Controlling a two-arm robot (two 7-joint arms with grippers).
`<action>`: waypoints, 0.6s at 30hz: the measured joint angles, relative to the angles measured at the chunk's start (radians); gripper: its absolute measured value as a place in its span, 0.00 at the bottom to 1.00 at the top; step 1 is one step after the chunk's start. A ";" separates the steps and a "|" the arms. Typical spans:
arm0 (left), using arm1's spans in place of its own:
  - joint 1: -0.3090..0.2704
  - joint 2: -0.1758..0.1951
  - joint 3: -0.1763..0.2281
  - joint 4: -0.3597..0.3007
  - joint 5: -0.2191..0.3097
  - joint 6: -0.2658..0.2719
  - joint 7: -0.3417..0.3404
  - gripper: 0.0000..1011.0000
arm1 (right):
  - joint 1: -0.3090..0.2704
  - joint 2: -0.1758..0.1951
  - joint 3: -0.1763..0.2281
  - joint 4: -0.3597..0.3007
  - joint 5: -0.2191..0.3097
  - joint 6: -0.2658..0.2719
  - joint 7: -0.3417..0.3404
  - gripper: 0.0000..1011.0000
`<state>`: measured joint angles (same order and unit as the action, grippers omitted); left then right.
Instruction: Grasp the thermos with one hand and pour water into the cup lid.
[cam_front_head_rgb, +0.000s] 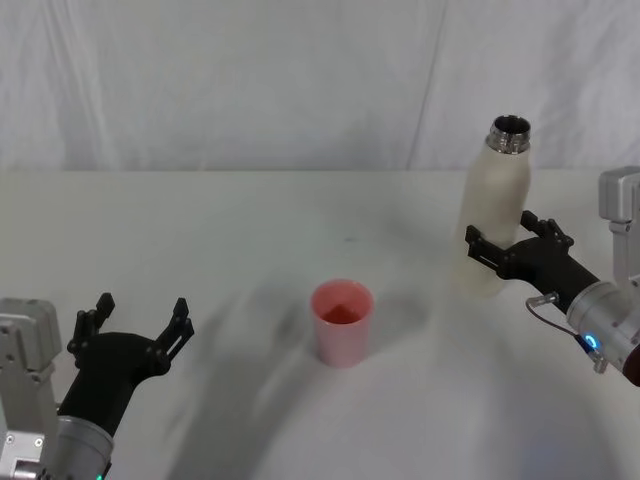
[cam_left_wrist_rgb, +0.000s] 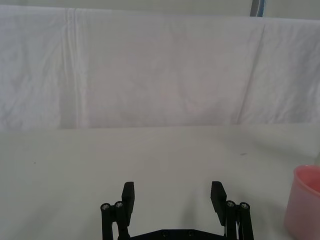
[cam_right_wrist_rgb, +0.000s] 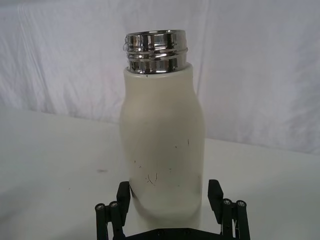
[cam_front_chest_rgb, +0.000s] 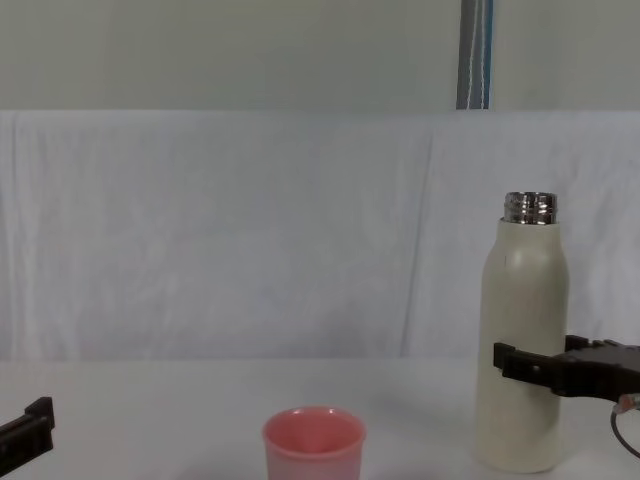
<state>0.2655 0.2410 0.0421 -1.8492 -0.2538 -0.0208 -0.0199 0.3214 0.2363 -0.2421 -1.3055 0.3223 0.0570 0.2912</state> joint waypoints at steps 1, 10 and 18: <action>0.000 0.000 0.000 0.000 0.000 0.000 0.000 0.99 | -0.002 0.001 0.001 -0.002 0.000 0.001 0.000 0.99; 0.000 0.000 0.000 0.000 0.000 0.000 0.000 0.99 | -0.019 0.011 0.006 -0.026 0.004 0.008 -0.004 0.99; 0.000 0.000 0.000 0.000 0.000 0.000 0.000 0.99 | -0.031 0.018 0.007 -0.045 0.008 0.016 -0.004 0.99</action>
<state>0.2655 0.2410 0.0421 -1.8492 -0.2538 -0.0208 -0.0199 0.2906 0.2540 -0.2351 -1.3506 0.3301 0.0728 0.2873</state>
